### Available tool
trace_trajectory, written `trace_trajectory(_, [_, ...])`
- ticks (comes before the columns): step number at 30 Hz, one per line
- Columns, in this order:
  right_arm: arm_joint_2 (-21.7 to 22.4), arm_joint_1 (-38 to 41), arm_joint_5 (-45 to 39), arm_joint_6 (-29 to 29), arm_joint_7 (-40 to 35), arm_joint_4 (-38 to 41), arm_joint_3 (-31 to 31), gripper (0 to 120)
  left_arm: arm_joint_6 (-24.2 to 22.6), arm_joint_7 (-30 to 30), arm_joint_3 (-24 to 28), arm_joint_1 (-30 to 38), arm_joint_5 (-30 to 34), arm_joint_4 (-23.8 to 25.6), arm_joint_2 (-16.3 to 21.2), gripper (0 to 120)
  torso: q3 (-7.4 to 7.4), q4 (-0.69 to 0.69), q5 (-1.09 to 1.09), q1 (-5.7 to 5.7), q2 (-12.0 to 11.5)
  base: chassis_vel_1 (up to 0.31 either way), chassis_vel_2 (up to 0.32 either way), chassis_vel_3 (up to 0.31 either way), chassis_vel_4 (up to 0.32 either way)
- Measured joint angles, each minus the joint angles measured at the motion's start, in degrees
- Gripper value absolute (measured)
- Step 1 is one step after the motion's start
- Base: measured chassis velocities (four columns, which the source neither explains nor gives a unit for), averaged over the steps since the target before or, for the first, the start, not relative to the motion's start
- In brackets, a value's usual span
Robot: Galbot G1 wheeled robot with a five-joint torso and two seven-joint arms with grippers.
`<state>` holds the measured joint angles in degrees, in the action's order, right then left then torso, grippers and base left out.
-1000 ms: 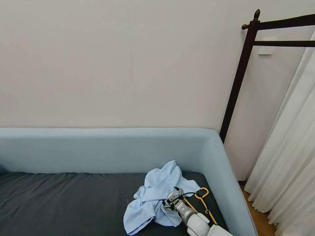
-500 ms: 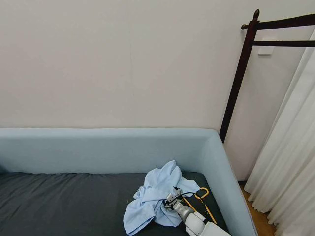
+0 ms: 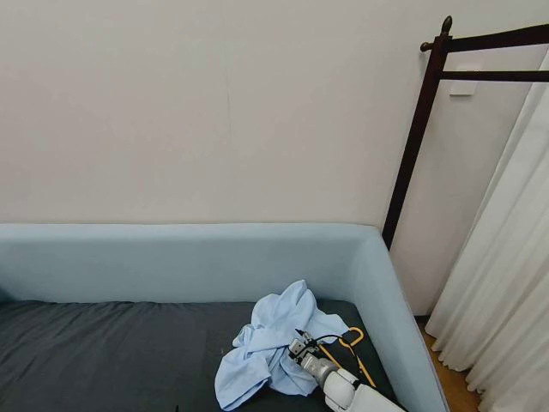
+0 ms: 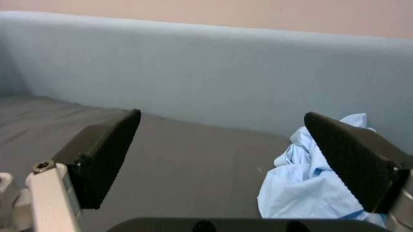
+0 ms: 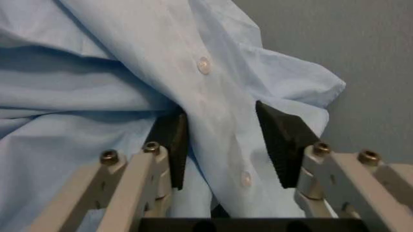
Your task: Pick up the clothes from the sofa and hang them on the clothes hanger.
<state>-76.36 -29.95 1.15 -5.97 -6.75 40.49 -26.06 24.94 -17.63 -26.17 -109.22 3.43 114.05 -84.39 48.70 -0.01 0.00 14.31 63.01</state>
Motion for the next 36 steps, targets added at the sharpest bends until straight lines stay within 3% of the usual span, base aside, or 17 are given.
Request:
trace_trajectory(12, [-2.28, 0.75, 1.13, -1.94, 1.22, -3.26, 0.93, 0, 0.00, -0.11, -0.12, -0.35, 0.11, -0.11, -0.10, 100, 0.00, 0.01, 0.01, 0.00, 0.00, 0.000, 0.000, 0.000, 0.000])
trace_trajectory(22, [-1.21, 0.85, 0.49, -2.38, 1.48, -1.68, -0.29, 0, 0.00, -0.20, -0.12, -0.08, 0.09, -0.16, -0.07, 100, 0.00, 0.00, 0.01, 0.00, 0.00, 0.000, 0.000, 0.000, 0.000])
trace_trajectory(26, [2.18, 1.02, -2.84, -0.27, -0.20, 4.76, -1.83, 0, 0.07, -0.37, -0.08, 0.17, 0.09, -0.32, -0.08, 100, 0.00, 0.00, 0.01, 0.00, 0.00, 0.000, 0.000, 0.000, 0.000])
trace_trajectory(30, [7.13, 2.30, -15.47, 12.07, -6.15, 24.68, -0.61, 0, 0.09, -0.52, 0.12, 1.25, 0.27, -0.54, 0.00, 100, 0.00, 0.00, 0.01, 0.00, 0.00, 0.000, 0.000, 0.000, 0.000])
trace_trajectory(31, [7.13, 2.30, -15.47, 12.07, -6.15, 24.68, -0.61, 0, 0.09, -0.52, 0.12, 1.25, 0.27, -0.54, 0.00, 100, 0.00, 0.00, 0.01, 0.00, 0.00, 0.000, 0.000, 0.000, 0.000])
trace_trajectory(36, [9.63, 8.20, -26.11, 22.70, -13.05, 38.27, 2.03, 0, 0.05, -0.53, 0.17, 1.56, 0.51, -0.08, 0.20, 100, 0.00, 0.00, 0.01, 0.00, 0.00, 0.000, 0.000, 0.000, 0.000])
